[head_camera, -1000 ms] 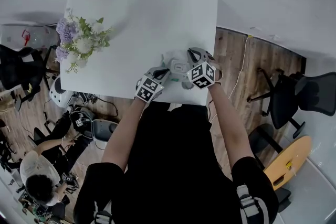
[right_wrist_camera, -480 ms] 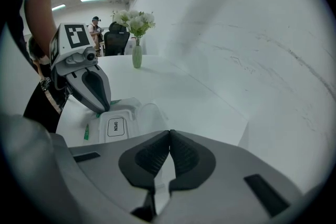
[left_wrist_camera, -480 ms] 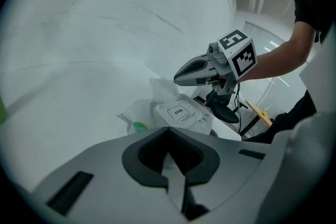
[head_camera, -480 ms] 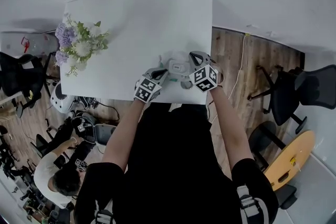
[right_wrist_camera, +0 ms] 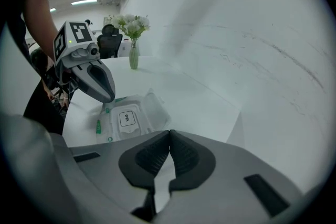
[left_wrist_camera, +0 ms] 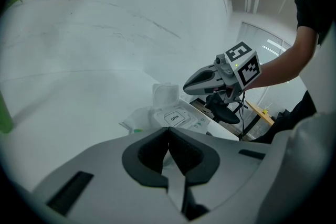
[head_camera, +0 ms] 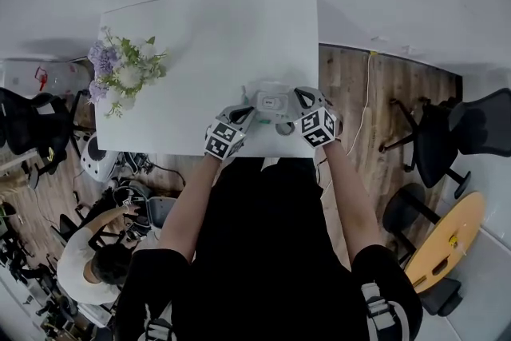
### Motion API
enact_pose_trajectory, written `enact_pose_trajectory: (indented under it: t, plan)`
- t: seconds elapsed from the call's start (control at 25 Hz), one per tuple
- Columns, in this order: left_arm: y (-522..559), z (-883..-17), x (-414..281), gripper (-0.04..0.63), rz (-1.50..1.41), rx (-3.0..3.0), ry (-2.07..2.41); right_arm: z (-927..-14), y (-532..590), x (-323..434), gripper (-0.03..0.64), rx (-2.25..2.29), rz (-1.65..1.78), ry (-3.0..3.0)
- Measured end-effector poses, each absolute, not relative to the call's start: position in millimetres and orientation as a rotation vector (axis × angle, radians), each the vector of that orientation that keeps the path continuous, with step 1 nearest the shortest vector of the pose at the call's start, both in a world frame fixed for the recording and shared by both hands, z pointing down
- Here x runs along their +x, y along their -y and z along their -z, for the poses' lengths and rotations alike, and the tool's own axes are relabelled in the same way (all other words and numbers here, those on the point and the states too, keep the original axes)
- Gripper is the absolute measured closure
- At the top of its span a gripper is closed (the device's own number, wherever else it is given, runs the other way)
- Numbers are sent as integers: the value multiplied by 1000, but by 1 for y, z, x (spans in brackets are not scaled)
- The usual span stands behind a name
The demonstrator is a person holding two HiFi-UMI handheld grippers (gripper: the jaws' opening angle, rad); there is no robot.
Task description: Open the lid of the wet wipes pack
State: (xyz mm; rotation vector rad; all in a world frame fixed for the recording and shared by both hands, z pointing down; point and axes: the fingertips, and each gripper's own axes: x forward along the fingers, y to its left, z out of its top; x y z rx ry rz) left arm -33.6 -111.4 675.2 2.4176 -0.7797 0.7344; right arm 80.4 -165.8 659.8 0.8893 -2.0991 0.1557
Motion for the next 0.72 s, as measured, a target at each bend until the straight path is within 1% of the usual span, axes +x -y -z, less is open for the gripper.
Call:
enact_pose_trajectory:
  t: [0.72]
  plan:
    - [99, -642, -31, 574, -719, 2496, 767, -643, 108, 79, 601, 984, -216, 2128]
